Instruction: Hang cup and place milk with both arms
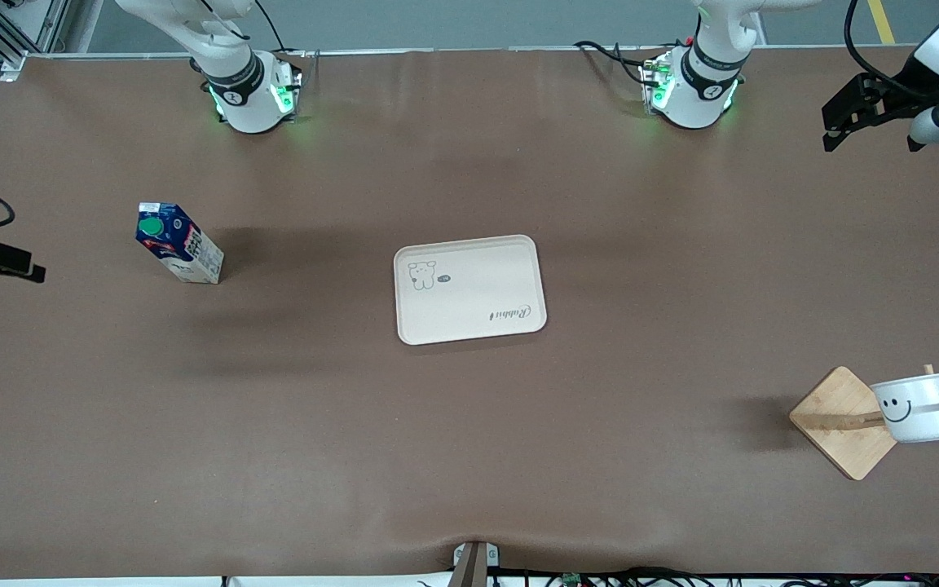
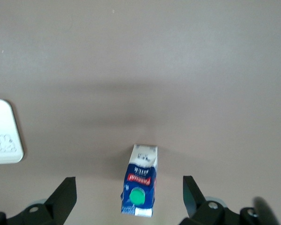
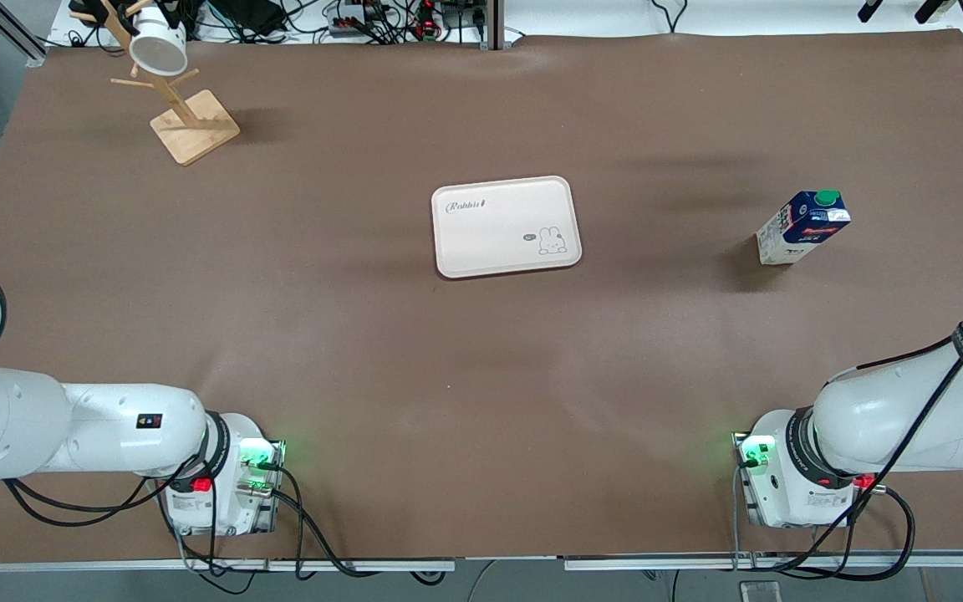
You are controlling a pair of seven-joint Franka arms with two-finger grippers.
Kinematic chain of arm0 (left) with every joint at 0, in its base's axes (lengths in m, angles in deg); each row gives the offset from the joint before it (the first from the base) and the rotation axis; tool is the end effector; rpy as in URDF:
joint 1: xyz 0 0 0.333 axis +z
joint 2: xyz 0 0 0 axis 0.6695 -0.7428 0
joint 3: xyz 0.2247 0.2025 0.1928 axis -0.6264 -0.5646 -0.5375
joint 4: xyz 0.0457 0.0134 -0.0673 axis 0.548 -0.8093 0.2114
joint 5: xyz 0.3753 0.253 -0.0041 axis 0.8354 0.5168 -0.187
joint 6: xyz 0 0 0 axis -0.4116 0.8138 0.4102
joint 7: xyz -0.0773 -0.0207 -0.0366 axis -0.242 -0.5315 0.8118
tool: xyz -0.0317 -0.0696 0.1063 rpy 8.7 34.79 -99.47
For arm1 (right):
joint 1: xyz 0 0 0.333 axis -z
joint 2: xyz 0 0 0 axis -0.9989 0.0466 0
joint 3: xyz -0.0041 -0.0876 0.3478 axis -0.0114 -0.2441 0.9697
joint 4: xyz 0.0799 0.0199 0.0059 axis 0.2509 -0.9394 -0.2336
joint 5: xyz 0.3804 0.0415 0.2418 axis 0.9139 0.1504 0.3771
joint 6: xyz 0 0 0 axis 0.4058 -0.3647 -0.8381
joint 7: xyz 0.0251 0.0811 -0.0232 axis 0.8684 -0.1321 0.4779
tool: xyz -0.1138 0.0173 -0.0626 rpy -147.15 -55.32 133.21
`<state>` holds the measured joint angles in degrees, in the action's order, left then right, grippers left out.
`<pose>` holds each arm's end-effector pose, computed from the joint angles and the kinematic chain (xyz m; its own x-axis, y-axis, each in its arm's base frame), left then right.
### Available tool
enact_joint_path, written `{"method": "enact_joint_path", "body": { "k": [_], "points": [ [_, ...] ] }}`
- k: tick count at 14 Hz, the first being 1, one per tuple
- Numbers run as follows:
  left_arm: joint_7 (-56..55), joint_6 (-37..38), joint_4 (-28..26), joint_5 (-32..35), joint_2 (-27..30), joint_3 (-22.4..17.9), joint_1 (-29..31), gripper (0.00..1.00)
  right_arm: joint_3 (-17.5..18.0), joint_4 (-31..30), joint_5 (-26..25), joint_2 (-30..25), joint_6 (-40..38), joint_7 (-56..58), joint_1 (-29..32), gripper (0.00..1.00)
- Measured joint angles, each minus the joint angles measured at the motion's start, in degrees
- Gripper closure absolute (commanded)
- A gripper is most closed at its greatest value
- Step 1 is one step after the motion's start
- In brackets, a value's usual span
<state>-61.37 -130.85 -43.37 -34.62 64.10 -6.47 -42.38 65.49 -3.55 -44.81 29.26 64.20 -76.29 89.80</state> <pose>0.5471 -0.0802 0.7154 0.9980 -0.0596 -0.0198 -0.0607 -0.9963 -0.0609 0.6798 -0.0924 0.5985 0.9910 0.0267 -0.1310 0.0155 -0.9962 -0.0859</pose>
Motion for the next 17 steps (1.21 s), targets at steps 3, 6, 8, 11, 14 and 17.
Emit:
{"method": "enact_joint_path", "body": {
  "k": [3,6,8,11,14,17],
  "points": [
    [0.00,-1.54,-1.56,0.00,0.44,0.03,-0.01,0.00,0.06,0.90,-0.07,-0.73,-3.75,-0.03,-1.26,0.00],
    [0.00,-3.05,-3.34,0.00,1.44,-0.07,0.02,0.00,0.05,5.17,-1.71,-1.14,-3.26,-0.26,-2.68,0.00],
    [0.00,-4.02,-3.78,-0.09,1.63,-0.28,0.48,0.00,0.06,6.45,-2.23,-1.98,-6.91,-0.26,-3.09,0.00],
    [0.04,-5.00,-4.35,-2.18,1.59,-0.52,2.29,0.00,0.06,2.71,-2.23,-5.65,-6.69,-0.27,-3.97,0.00],
    [0.59,-5.39,-4.55,-2.77,1.50,-0.54,3.17,0.00,0.08,-9.29,-2.99,-13.67,0.09,-0.27,-5.55,0.00],
    [0.59,-5.43,-4.57,-2.78,1.50,-0.51,3.16,0.00,0.09,-13.28,-3.58,-17.89,1.55,-0.27,-5.73,0.00]
  ]
}}
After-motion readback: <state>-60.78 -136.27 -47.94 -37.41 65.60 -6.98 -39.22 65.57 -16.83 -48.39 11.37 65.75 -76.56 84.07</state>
